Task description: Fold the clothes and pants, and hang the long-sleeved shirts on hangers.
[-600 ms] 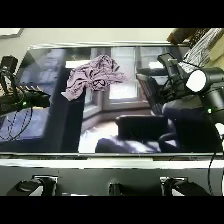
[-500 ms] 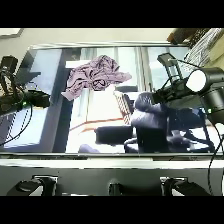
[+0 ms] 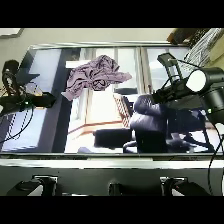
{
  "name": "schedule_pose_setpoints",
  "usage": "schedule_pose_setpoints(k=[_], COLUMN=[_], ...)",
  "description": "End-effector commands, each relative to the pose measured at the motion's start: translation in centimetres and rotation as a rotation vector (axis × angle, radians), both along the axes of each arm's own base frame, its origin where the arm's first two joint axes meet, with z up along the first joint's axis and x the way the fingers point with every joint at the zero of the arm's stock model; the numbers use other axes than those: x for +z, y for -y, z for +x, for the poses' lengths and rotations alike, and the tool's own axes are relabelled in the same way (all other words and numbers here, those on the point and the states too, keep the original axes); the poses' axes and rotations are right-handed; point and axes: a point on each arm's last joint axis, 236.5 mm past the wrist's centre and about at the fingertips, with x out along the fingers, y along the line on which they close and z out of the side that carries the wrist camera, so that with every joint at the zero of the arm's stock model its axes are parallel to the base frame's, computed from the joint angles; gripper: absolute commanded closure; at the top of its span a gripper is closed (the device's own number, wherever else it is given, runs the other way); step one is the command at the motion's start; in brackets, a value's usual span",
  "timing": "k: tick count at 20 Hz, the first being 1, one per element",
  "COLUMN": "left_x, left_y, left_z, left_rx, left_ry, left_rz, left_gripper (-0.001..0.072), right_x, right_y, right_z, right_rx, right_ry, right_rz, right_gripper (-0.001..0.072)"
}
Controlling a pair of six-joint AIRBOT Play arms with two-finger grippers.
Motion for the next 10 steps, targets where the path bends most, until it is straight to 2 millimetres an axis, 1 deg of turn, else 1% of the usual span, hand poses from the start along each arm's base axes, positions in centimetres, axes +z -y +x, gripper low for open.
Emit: schedule_pose_setpoints(k=[1, 2, 3, 5, 7, 10], left_x=[-5.7, -6.9, -7.8, -9.4, -12.1, -16.5], left_y=[-1.9, -2.3, -2.6, -2.8, -2.3, -0.7], left_z=[2.1, 3.5, 5.4, 9.4, 12.5, 16.2], left_rx=[0.261, 0.317, 0.359, 0.408, 0.416, 0.395], left_ry=[-0.155, -0.171, -0.164, -0.131, -0.156, -0.217], left_rz=[-0.3, -0.391, -0.471, -0.559, -0.567, -0.556], left_gripper=[-0.0013, -0.0013, -0.0013, -0.0013, -0.0013, -0.0013], right_x=[0.0, 0.0, 0.0, 0.0, 0.0, 0.0], right_y=[-0.1, -0.1, -0.1, -0.1, -0.1, -0.1], right_z=[0.0, 0.0, 0.0, 0.0, 0.0, 0.0], right_rx=[0.001, 0.001, 0.001, 0.001, 0.001, 0.001], right_ry=[-0.001, -0.002, -0.001, -0.002, -0.001, -0.002], right_rz=[0.0, 0.0, 0.0, 0.0, 0.0, 0.0], right_gripper=[0.0675, 0.0675, 0.0675, 0.0675, 0.0675, 0.0675])
